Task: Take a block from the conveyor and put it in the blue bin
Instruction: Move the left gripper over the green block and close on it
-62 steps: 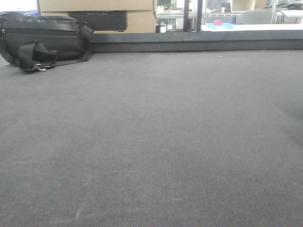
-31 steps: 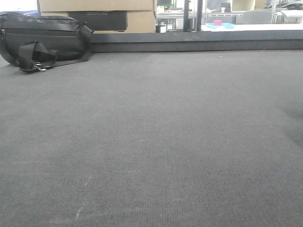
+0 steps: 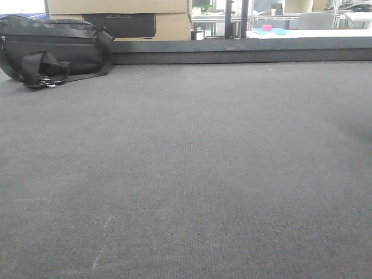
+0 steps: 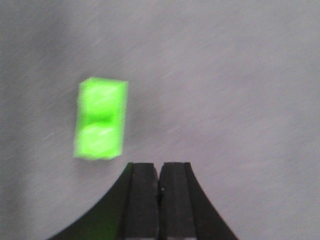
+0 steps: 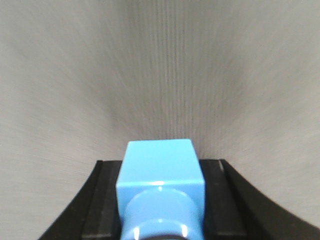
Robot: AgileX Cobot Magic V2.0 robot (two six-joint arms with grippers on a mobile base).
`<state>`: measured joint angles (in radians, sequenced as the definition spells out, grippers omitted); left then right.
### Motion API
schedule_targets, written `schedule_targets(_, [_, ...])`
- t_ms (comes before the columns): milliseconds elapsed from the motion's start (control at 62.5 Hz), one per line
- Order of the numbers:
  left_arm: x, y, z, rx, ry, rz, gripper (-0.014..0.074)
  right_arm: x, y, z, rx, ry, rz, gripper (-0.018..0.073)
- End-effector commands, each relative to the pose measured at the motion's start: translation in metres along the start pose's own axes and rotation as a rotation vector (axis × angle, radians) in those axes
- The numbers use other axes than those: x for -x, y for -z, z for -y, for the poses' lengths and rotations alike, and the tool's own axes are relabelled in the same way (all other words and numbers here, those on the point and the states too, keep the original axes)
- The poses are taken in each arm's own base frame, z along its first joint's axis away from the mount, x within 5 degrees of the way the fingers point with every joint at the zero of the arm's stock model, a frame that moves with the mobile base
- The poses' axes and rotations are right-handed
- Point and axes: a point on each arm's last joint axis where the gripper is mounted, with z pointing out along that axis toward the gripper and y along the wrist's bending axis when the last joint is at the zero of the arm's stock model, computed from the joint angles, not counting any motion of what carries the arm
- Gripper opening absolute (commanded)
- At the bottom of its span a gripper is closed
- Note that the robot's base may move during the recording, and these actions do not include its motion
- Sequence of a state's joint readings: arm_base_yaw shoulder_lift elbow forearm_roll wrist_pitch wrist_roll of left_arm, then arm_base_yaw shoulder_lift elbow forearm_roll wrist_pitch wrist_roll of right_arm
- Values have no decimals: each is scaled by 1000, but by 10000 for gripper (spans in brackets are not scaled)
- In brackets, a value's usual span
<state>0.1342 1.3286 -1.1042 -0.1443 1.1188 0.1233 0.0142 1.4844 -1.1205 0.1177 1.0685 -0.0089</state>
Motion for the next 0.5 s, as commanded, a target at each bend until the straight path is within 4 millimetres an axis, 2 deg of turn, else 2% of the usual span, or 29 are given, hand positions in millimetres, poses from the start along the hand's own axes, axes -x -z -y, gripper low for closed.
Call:
schedule_targets(0, [5,-2,-8,1,-58,-46,-111,3,32,-6,46,-13,172,-154])
schedule_targets(80, [10,-8,-9,1,-89,-39,-111,5,55,-10,83,-27,342,-154])
schedule_targets(160, [14,-13,-8,8,-102,-24,-110,5,69,-12,102,-34,453,-154])
schedule_targets(224, [16,-17,-7,39,-135,-21,-75,5,77,-13,103,-34,514,-154])
schedule_targets(288, [18,-22,-10,89,-174,-36,13,4,81,-13,104,-33,531,-154])
schedule_targets(336, [20,-26,-13,120,-193,-48,118,3,81,-13,104,-32,523,-154])
schedule_targets(480, [23,-41,-15,121,-194,-45,343,1,79,-13,105,-30,488,-154])
